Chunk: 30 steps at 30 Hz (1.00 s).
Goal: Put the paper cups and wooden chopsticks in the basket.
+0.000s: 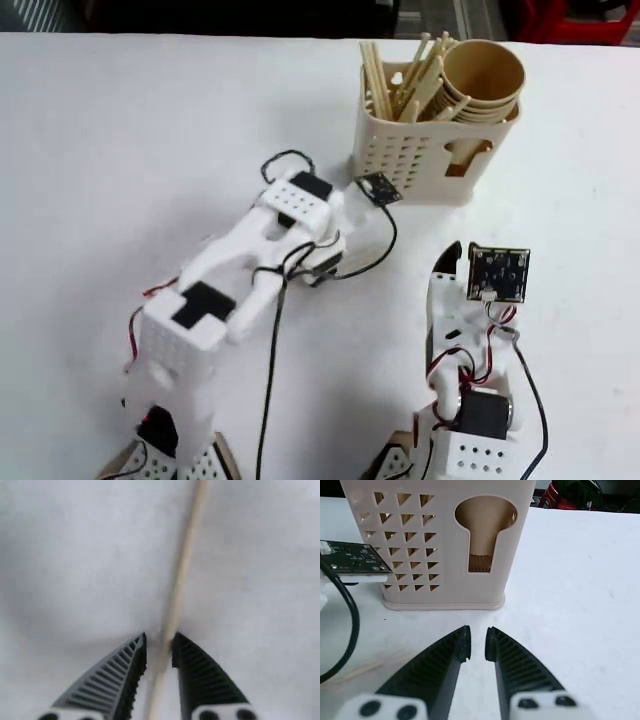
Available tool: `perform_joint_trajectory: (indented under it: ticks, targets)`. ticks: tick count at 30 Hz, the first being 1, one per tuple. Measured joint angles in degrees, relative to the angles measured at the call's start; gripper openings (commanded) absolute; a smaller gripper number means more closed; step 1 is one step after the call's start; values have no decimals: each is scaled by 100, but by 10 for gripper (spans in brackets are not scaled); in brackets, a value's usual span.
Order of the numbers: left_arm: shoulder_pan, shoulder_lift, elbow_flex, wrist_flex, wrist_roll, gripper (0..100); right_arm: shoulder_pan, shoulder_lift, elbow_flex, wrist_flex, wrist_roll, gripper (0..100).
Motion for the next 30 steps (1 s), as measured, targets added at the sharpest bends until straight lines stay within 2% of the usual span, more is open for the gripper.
perform_joint_trajectory:
  ticks: [8, 20, 25, 30]
  targets:
    - [18, 308, -563, 501, 0, 22, 0, 0, 0, 0, 0, 67]
    - [316, 343, -2629, 2505, 0, 22, 0, 0, 0, 0, 0, 67]
    - [308, 193, -3200, 2673, 0, 23, 0, 0, 0, 0, 0, 67]
    - [343, -624, -3270, 2708, 0, 23, 0, 0, 0, 0, 0, 67]
